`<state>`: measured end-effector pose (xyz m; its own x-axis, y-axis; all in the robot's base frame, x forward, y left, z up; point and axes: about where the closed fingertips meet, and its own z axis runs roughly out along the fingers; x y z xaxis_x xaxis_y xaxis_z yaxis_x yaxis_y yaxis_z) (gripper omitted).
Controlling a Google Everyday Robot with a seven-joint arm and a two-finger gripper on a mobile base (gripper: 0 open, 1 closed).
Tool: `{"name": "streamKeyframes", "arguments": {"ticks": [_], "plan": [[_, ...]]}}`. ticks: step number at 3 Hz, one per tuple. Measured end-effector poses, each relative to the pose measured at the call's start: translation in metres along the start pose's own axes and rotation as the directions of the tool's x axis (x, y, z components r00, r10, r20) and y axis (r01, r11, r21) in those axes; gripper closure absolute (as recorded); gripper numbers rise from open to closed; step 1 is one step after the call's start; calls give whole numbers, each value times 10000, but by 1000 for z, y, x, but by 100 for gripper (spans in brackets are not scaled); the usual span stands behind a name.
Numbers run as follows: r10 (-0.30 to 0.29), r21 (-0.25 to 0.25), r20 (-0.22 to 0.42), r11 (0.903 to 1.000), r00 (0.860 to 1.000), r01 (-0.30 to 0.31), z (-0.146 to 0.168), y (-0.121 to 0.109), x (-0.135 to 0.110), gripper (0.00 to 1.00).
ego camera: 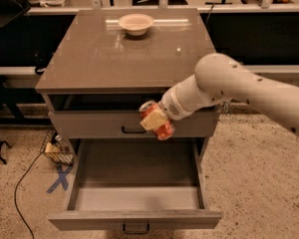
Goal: Place coke can into middle drawer
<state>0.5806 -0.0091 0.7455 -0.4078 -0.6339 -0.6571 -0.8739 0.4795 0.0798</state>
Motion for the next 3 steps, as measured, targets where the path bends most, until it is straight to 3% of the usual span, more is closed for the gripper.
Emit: {"name": "streamKeyframes", "arguments": {"ticks": [1, 2, 3], "plan": [[1016, -336, -482, 9941, 9937, -1033, 56, -7, 67, 100], [1016, -336, -482, 9941, 9937, -1033, 56, -7, 67, 100], [1625, -331, -966, 9855, 9820, -1663, 81, 1, 95, 100]]}}
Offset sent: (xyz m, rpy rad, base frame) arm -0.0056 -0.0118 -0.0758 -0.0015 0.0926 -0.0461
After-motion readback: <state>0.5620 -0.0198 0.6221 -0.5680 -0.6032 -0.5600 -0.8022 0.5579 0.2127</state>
